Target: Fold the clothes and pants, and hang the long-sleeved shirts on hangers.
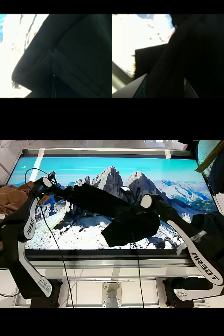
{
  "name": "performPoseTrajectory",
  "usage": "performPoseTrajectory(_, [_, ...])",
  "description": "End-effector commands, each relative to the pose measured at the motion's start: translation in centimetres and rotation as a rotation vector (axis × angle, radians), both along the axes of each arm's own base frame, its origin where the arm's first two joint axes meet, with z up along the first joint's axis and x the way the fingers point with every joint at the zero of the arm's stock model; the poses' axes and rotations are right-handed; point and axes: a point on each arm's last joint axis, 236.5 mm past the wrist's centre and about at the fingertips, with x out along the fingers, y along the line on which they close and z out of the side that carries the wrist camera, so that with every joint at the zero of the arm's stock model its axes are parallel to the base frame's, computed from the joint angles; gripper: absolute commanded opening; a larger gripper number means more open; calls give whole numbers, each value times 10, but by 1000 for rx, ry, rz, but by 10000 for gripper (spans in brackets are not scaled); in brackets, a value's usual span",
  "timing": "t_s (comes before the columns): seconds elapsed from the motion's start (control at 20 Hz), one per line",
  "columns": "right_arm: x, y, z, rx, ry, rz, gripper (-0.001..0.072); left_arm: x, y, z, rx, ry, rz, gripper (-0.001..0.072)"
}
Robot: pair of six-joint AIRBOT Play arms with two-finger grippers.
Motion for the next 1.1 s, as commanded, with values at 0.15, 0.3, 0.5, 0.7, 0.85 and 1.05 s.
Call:
performPoseTrajectory(0.15, [41, 16, 13, -192, -190, 142, 479, 2, 12, 7, 11, -20, -3, 388])
performPoseTrajectory(0.3, [39, 1, 12, -311, -150, 191, 522, -1, 34, 16, -4, -14, 34, 710])
performPoseTrajectory(0.5, [24, 8, 0, -394, -93, 326, 539, -5, 28, 7, -50, 20, 40, 710])
performPoseTrajectory(0.7, [26, 16, -20, -459, -119, 372, 689, -6, 6, -11, -98, 51, 27, 710])
performPoseTrajectory(0.85, [36, 11, -33, -498, -127, 332, 686, -8, 3, -25, -100, 71, 24, 708])
performPoseTrajectory(1.05, [51, -30, -36, -683, -142, 280, 298, 0, 6, -23, -93, 38, 40, 17])
